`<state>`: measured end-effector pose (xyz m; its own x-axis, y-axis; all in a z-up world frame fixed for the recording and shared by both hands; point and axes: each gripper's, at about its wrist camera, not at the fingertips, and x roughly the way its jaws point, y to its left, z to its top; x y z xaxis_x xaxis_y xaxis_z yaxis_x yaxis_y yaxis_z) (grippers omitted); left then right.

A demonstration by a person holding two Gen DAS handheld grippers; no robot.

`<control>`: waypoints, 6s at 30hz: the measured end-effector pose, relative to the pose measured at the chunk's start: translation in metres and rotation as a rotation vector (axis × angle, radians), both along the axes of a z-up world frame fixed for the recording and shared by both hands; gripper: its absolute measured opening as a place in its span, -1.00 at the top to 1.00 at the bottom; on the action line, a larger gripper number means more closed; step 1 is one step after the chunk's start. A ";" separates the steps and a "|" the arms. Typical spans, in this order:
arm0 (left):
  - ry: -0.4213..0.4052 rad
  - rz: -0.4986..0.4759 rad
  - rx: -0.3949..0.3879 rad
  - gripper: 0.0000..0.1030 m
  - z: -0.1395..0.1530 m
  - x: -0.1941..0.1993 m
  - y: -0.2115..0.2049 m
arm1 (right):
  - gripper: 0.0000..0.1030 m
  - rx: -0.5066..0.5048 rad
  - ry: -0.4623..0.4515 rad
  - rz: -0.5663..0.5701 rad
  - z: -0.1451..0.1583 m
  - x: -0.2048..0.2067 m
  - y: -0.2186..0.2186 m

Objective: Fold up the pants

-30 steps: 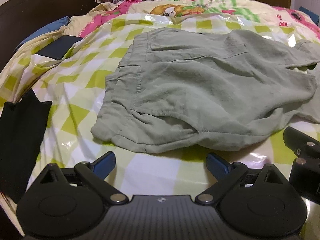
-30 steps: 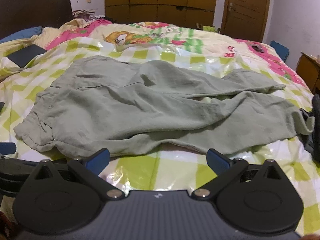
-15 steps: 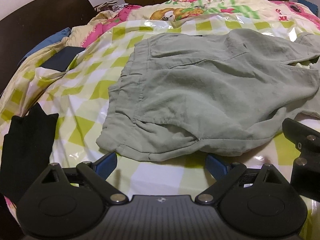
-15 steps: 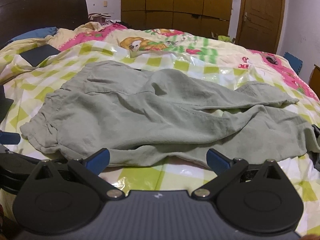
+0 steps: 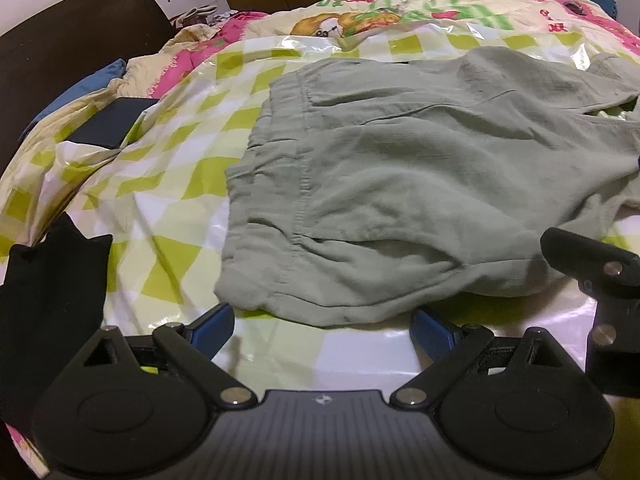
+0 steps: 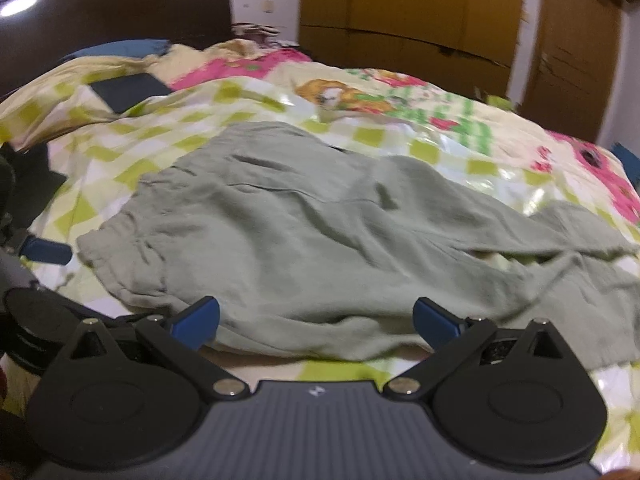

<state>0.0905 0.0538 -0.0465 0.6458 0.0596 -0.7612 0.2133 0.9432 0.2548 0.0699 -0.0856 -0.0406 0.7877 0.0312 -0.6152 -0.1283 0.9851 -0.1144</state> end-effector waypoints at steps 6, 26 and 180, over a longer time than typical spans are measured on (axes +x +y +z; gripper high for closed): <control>0.016 -0.015 -0.047 -1.00 -0.006 0.009 0.021 | -0.98 -0.026 0.017 0.091 -0.009 0.015 0.014; 0.016 -0.092 -0.135 -0.74 -0.005 0.029 0.049 | -0.39 0.050 0.142 0.235 -0.027 0.037 0.030; 0.121 -0.340 -0.054 -0.74 0.002 0.334 0.017 | -0.27 0.167 0.384 0.344 -0.013 0.274 -0.100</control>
